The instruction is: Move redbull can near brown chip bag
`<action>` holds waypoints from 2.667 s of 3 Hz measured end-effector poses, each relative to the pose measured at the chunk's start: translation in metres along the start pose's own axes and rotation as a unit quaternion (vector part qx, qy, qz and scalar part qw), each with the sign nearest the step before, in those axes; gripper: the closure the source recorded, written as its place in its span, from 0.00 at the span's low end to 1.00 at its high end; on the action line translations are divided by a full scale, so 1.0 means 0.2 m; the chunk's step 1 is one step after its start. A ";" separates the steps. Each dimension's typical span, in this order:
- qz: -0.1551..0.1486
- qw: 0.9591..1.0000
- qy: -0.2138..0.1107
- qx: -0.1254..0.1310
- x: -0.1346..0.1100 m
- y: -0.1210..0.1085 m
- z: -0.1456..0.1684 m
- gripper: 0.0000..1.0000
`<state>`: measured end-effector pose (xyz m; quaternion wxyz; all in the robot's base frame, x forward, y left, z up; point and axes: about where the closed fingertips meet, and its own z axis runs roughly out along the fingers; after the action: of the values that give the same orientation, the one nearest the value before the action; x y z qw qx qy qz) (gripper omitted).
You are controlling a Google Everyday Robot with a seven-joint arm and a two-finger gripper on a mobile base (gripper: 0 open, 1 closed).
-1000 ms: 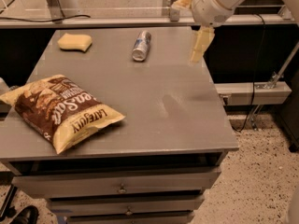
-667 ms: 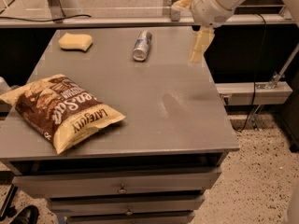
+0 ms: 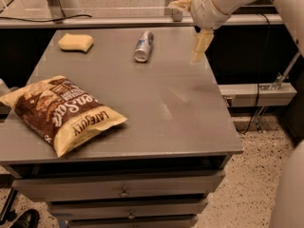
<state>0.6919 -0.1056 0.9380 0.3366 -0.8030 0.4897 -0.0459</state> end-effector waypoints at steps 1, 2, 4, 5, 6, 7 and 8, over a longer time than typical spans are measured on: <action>-0.082 0.997 -0.004 -0.009 0.06 -0.13 0.14 0.00; -0.154 0.987 -0.008 -0.048 0.04 -0.20 0.30 0.00; -0.233 0.969 -0.014 -0.081 -0.19 -0.34 0.56 0.00; -0.271 0.958 -0.014 -0.093 -0.31 -0.36 0.67 0.00; -0.298 0.947 0.000 -0.122 -0.30 -0.31 0.78 0.00; -0.326 0.934 0.020 -0.148 -0.25 -0.28 0.81 0.00; -0.355 0.919 0.040 -0.166 -0.20 -0.28 0.80 0.00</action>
Offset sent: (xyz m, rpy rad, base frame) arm 0.1086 0.0507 -0.0180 -0.2931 -0.0676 0.4578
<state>0.7780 0.0229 0.8573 0.1397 -0.9659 0.1867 -0.1126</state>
